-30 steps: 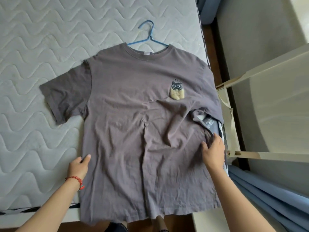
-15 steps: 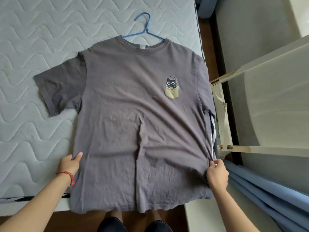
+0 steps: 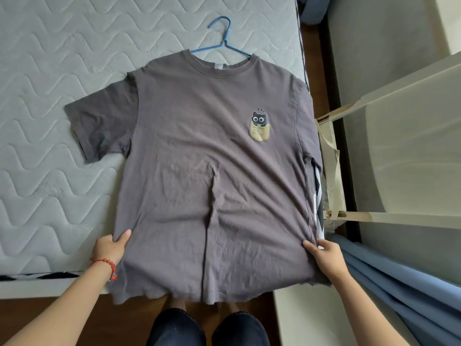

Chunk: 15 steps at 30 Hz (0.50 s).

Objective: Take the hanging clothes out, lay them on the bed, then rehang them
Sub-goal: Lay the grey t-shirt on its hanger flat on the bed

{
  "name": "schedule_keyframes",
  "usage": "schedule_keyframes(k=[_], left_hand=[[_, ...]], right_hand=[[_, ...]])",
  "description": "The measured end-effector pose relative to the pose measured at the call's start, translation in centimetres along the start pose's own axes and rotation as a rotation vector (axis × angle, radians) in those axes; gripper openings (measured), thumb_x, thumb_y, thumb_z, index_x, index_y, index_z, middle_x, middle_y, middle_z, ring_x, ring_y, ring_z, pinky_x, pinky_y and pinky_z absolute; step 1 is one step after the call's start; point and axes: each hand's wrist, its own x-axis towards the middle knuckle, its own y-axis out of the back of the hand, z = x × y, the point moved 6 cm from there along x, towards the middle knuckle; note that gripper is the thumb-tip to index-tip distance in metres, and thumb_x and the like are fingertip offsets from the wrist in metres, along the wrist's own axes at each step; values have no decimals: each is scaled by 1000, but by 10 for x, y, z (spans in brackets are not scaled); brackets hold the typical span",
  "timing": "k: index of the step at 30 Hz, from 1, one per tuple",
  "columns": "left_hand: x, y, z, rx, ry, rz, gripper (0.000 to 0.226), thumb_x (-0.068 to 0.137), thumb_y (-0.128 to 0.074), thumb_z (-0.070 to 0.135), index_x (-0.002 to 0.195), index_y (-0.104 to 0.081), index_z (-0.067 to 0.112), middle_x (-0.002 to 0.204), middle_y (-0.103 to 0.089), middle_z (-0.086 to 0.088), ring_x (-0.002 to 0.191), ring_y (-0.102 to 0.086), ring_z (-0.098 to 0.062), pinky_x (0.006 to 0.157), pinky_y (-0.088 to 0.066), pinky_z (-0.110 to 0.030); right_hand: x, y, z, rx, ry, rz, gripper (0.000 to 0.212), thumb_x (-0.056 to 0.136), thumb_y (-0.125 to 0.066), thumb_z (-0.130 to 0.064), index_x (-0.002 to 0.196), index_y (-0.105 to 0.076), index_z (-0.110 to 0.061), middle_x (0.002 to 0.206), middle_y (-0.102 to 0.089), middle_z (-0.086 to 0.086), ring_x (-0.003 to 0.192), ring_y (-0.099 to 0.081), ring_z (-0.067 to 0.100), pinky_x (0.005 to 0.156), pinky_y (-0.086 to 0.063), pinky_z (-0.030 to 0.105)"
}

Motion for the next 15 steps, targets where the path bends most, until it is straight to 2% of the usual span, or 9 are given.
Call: schedule_keyframes(k=[2,4,6,8,9,12,15], left_hand=[[-4,3,-2,37,5,29,45,88,-58,29,88,-61,-15,101,-63,-33,97,-56,-48,81,-42,-43],[-8,4,-8,100,25,26,44,89,-56,30,88,-61,-14,103,-62,-33,98,-55,-48,82,-42,-43],[-12,4,-14,140,54,10,39,88,-57,25,91,-61,-13,108,-61,-32,101,-55,-47,86,-42,-43],[-18,5,-15,170,28,0,29,86,-60,18,92,-61,-10,111,-61,-31,104,-55,-46,86,-41,-41],[-22,6,-14,181,-1,-2,25,85,-61,14,94,-61,-8,112,-61,-30,105,-55,-45,87,-41,-40],[-33,11,-13,220,-117,-34,36,83,-62,13,116,-56,-1,118,-60,-27,110,-56,-41,94,-43,-43],[-50,22,-18,279,-221,-99,41,85,-59,18,123,-53,8,123,-54,-20,113,-52,-37,97,-43,-43]], right_hand=[[-1,3,2,-29,-25,44,43,84,-64,-31,55,-39,-10,59,-49,7,59,-44,23,55,-32,33],[-4,4,4,-125,-49,86,36,84,-63,-34,59,-45,-16,71,-57,8,71,-52,28,61,-38,35],[-9,0,7,-199,-77,64,17,85,-62,-30,83,-58,-14,97,-63,14,89,-56,33,68,-39,34],[-14,-4,8,-247,-80,48,34,87,-59,-24,118,-54,-11,118,-60,16,103,-56,34,72,-37,31],[-19,-3,7,-257,-80,64,40,87,-57,-21,126,-48,-11,122,-58,16,107,-55,35,73,-38,32],[-38,-5,-4,-291,-47,137,47,87,-54,-17,133,-42,-11,129,-53,17,113,-53,36,85,-44,39],[-64,-17,-21,-379,3,139,51,87,-51,-18,136,-39,-10,134,-45,18,119,-47,35,95,-42,43]])
